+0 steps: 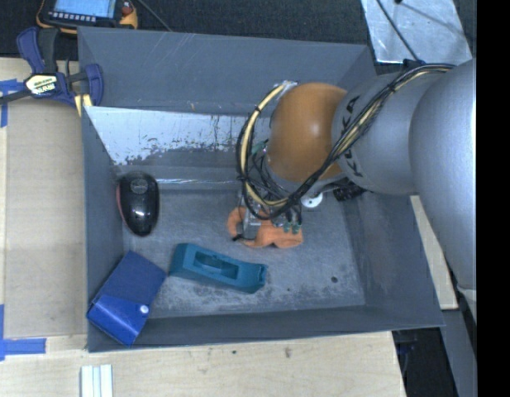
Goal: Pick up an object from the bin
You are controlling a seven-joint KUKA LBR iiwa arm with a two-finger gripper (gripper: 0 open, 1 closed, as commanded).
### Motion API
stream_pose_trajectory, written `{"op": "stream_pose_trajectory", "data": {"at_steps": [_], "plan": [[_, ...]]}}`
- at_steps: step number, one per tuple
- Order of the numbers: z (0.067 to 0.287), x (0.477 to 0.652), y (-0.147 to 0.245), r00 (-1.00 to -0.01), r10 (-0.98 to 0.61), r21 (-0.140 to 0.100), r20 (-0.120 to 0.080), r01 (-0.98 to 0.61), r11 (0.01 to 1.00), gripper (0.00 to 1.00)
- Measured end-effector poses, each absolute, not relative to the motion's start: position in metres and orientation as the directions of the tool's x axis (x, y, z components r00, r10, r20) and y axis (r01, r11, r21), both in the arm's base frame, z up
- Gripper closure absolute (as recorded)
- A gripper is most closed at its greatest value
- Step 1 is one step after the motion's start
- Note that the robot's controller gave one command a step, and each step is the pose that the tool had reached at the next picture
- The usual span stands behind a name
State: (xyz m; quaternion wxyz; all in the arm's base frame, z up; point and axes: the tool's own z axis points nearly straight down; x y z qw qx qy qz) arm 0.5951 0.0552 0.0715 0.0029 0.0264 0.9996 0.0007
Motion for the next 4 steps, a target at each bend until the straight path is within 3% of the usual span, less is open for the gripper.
{"op": "stream_pose_trajectory", "data": {"at_steps": [1,2,3,4], "plan": [[0.072,0.595,0.055,-0.999,0.053,0.002,-0.006,0.053,0.999,1.0],[0.071,0.605,0.03,-0.999,0.034,0.003,-0.006,0.034,0.999,1.0],[0.084,0.595,0.01,-1.0,0.024,0.0,-0.001,0.024,1.0,1.0],[0.14,0.59,0.016,-1.0,0.019,-0.001,0.003,0.019,1.0,1.0]]}}
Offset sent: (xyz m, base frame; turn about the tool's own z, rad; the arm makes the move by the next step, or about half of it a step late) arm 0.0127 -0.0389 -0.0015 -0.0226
